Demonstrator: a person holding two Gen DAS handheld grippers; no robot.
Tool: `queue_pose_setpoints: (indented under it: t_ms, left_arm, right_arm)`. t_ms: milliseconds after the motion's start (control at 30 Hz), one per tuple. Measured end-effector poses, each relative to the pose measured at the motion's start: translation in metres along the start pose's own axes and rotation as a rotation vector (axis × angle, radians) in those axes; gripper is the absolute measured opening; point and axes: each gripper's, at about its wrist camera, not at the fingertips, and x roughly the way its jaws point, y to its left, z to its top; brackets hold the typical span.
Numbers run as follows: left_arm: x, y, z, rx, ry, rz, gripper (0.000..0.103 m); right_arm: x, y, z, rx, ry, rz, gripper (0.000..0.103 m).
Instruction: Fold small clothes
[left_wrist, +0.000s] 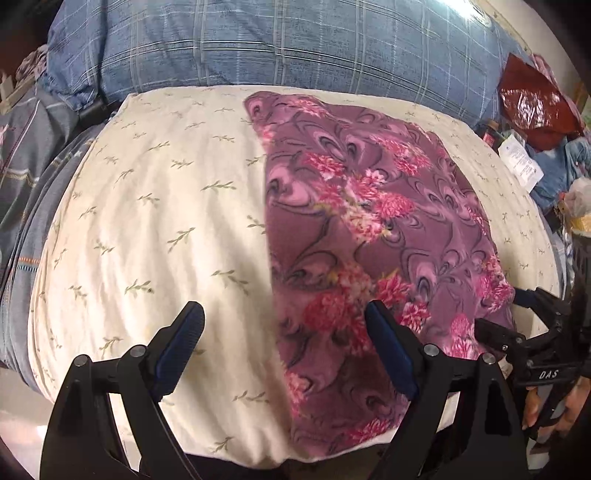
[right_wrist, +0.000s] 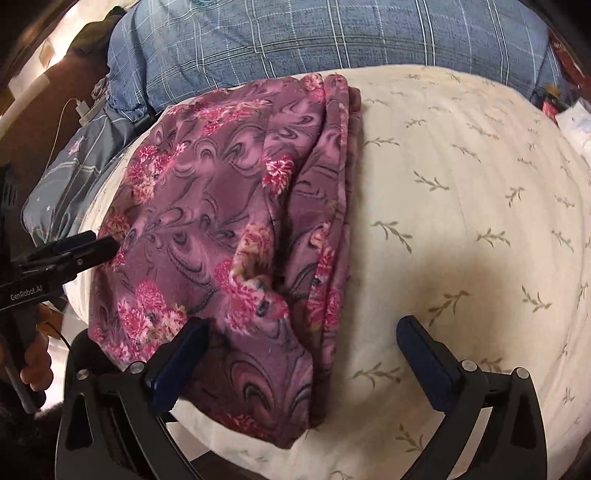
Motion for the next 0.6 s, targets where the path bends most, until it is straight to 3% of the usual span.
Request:
queue_pose_setpoints:
  t_ms: [100, 233, 467, 600]
  left_arm:
    - [-0.008, 0.014, -0.002, -0.044, 0.001, -0.002, 0.089]
    - [-0.006, 0.027, -0.007, -0.082, 0.025, 0.008, 0.089]
    - [0.003, 0.045, 0.019, -0.207, 0.051, -0.106, 0.089]
    - [0.021, 0.039, 0.037, -0.217, 0.086, -0.122, 0.089]
  right_arm:
    - [-0.007, -0.013, 0.002, 0.081, 0.003, 0.043, 0.102]
    - [-0.022, -0.035, -0.002, 0.197, -0.058, 0.100, 0.101]
    - [-0.033, -0.055, 0.027, 0.237, -0.165, 0.178, 0.101]
    - [-0.014, -0.050, 0.052, 0.230, -0.166, 0.212, 0.101]
